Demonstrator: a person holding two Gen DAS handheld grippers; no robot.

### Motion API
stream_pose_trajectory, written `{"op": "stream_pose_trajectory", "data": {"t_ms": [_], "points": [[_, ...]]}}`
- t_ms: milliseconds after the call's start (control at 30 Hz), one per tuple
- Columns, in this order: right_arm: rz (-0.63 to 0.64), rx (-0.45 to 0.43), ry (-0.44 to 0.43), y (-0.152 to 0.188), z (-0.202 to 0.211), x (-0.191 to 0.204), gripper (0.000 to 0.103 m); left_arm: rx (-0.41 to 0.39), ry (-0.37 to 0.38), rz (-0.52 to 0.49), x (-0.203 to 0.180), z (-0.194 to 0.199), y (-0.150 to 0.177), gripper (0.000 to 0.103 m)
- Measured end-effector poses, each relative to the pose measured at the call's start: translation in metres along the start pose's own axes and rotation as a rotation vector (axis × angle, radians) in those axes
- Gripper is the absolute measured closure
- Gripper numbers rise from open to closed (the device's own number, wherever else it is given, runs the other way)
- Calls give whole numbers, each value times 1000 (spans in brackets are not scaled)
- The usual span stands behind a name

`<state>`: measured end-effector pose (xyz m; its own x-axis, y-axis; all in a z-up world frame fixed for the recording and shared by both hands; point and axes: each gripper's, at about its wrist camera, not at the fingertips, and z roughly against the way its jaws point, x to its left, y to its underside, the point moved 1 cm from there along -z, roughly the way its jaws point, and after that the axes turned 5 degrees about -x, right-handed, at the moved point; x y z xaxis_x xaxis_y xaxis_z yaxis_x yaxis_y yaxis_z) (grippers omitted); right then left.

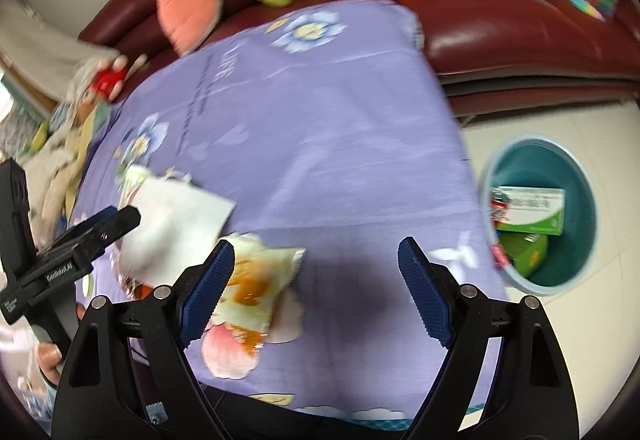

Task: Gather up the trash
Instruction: 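Move right tool to yellow snack packet while left tool moves to paper towel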

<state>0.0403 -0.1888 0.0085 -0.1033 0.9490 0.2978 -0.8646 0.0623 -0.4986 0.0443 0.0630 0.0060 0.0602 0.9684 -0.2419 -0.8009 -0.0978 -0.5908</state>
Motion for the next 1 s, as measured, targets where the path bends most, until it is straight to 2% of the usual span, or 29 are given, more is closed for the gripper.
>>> {"op": "stream_pose_trajectory", "data": {"t_ms": [100,200,367,500,633,700,733,767,1000], "points": [[30,41,-14,7,-14,15,23,5,-26,-3,15,5,9,11],[55,122,-38,20,-35,28,22,9,-42,18,30,7,14,11],[-5,198,-68,39,-62,24,22,20,-49,60,47,9,21,11],[-36,231,-101,48,-80,29,22,40,-59,64,52,5,26,11],[-20,206,-124,51,-86,35,22,53,-64,62,50,1,29,11],[-7,192,-140,50,-85,36,48,61,-60,47,45,-1,30,11],[0,191,-133,50,-85,37,72,66,-59,35,40,-2,31,11],[2,191,-127,50,-84,35,79,70,-60,26,37,-3,31,11],[-24,102,-61,40,-65,6,84,79,-32,-5,19,-7,32,11]]}}
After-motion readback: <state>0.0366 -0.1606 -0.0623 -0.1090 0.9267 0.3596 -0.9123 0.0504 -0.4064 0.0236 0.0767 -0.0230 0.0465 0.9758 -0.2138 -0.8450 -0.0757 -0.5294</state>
